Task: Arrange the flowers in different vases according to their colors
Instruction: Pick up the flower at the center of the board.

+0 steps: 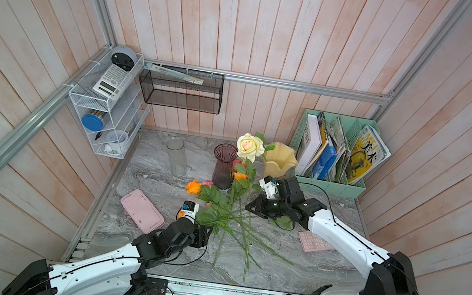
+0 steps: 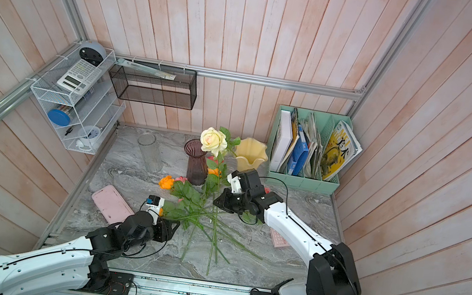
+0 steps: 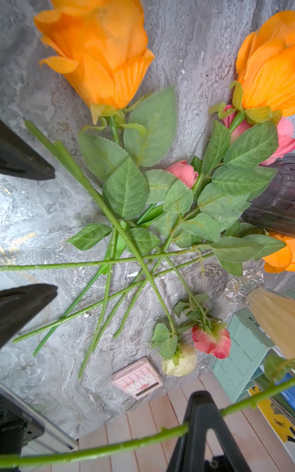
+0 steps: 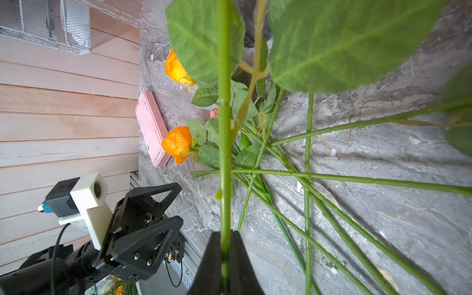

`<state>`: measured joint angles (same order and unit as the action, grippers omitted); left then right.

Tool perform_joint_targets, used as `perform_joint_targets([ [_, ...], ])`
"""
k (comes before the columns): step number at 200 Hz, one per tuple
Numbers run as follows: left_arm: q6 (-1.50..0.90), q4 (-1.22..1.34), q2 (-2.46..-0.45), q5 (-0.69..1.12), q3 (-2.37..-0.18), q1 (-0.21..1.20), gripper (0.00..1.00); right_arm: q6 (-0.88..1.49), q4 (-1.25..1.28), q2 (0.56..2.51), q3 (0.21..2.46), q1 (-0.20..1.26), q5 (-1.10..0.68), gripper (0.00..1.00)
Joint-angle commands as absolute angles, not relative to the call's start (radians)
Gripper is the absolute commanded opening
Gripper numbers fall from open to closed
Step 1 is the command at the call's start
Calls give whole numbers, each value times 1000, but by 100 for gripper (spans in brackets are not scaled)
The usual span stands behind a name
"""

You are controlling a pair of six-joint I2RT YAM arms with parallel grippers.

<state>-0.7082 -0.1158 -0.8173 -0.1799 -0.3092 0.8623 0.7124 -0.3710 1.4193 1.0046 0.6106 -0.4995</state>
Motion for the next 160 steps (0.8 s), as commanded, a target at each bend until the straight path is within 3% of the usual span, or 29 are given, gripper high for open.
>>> perform_joint_targets([
  [1, -712, -109, -803, -170, -306, 857, 70, 686, -428, 1395, 1056, 624, -511, 0],
  [160, -708, -88, -806, -165, -289, 857, 70, 751, -544, 1205, 1061, 881, -363, 0],
])
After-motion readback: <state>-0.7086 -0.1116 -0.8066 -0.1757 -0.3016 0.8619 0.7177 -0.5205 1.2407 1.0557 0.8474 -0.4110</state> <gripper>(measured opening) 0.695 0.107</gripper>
